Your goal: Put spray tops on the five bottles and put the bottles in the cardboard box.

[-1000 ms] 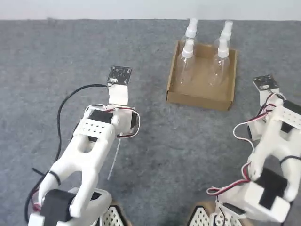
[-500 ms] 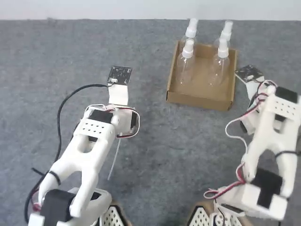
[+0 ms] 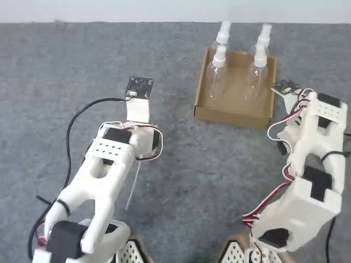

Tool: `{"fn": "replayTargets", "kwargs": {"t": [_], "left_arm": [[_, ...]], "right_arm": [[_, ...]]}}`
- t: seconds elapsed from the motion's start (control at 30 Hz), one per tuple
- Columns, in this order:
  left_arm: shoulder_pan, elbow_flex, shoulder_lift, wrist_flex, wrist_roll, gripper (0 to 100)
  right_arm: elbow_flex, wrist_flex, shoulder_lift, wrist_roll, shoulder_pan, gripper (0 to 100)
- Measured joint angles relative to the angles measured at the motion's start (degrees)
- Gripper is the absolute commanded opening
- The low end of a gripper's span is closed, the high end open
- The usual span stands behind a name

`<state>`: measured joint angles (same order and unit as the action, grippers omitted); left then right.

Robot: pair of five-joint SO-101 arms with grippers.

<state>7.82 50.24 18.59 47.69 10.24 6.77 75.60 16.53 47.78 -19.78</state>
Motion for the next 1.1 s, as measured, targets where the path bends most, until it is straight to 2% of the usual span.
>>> {"fn": "replayTargets", "kwargs": {"t": [0.4,0.5,0.63,0.83,1.1], "left_arm": [[0.00,0.00,0.00,0.00,0.00,1],[0.00,0.00,0.00,0.00,-0.09,1],[-0.62,-0.09,0.35,0.00,-0.09,1],[-6.15,-0.09,9.05,0.26,-0.09,1],[-8.00,-3.43,27.96,4.75,-1.05,1]], "right_arm": [[-1.49,0.00,1.05,0.09,-0.79,3.9],[-1.49,1.76,-2.46,-0.18,-1.58,3.0],[-1.49,3.87,-12.04,-4.31,-0.09,3.0],[4.92,4.22,-31.03,-13.01,12.31,0.6],[20.75,-0.44,-50.99,-26.20,40.00,0.5]]}}
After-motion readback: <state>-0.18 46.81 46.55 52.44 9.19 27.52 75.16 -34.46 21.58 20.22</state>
